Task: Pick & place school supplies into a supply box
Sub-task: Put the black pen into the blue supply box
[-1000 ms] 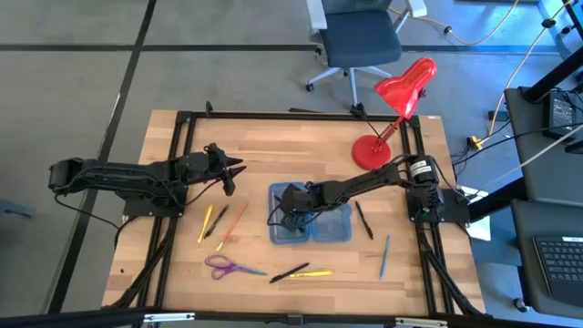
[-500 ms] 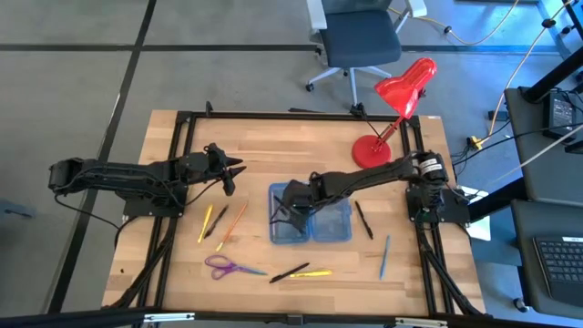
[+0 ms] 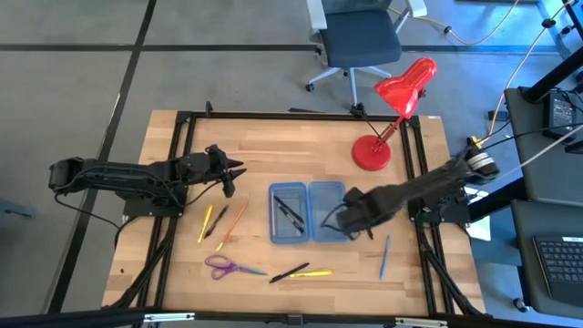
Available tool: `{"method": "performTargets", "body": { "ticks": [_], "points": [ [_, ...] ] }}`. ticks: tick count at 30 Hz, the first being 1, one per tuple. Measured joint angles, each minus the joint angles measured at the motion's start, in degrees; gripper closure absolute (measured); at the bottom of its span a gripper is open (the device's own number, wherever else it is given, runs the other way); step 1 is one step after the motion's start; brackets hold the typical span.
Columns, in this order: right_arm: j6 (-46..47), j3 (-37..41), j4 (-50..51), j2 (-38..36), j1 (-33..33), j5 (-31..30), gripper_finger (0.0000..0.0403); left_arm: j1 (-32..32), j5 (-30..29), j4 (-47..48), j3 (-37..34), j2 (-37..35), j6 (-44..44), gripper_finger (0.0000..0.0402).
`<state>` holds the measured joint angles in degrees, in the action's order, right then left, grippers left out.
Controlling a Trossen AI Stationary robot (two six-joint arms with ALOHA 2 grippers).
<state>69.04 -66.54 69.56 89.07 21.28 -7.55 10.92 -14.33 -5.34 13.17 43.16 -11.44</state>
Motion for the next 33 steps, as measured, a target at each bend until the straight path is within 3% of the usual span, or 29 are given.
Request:
{"method": "performTargets", "body": {
  "ticks": [6, 11, 20, 23, 33],
  "points": [
    [9.31, 7.61, -0.83, -2.75, 4.07, 6.36, 0.0288, 0.02, 0.06, -0.02, 0.0, 0.02, 0.02, 0.0286],
    [12.67, 14.49, -8.84, -2.44, 4.55, 10.59, 0.0273, 0.0, 0.06, 0.0, 0.0, 0.02, 0.02, 0.0286],
    [13.18, 18.56, -16.53, -2.47, 4.55, 7.59, 0.0227, 0.02, 0.06, 0.0, 0.0, 0.02, 0.09, 0.0286],
    [13.11, 19.79, -17.97, -2.47, 4.55, 5.39, 0.0224, 0.02, 0.04, 0.0, 0.0, 0.02, 0.15, 0.0285],
    [13.24, 25.62, -29.74, -2.49, 4.53, 6.14, 0.0224, 0.02, 0.04, 0.0, 0.0, 0.02, 0.17, 0.0286]
  ]
}}
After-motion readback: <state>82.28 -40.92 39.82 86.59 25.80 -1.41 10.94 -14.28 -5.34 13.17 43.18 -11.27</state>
